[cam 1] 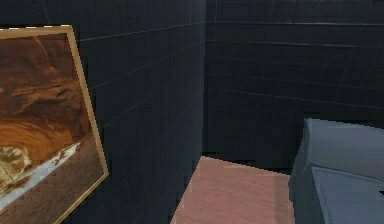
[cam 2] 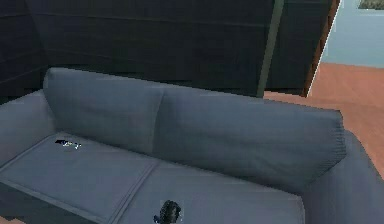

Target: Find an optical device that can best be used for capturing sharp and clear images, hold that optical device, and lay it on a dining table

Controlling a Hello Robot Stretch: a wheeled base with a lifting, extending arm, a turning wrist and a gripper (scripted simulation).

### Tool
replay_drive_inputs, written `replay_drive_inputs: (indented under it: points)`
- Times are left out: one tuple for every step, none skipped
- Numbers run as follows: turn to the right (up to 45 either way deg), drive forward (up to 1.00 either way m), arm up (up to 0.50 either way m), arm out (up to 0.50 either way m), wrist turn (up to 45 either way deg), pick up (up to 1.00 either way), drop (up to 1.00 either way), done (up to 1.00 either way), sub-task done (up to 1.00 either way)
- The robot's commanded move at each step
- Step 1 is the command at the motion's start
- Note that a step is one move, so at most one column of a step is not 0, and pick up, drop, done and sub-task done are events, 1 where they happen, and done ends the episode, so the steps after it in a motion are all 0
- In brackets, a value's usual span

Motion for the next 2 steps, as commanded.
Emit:
replay_drive_inputs:
  points:
    - [0.0,0.00,0.10,0.00,0.0,0.00,0.00,0.00,0.00]
    - [0.0,0.00,0.50,0.00,0.0,0.00,0.00,0.00,0.00]
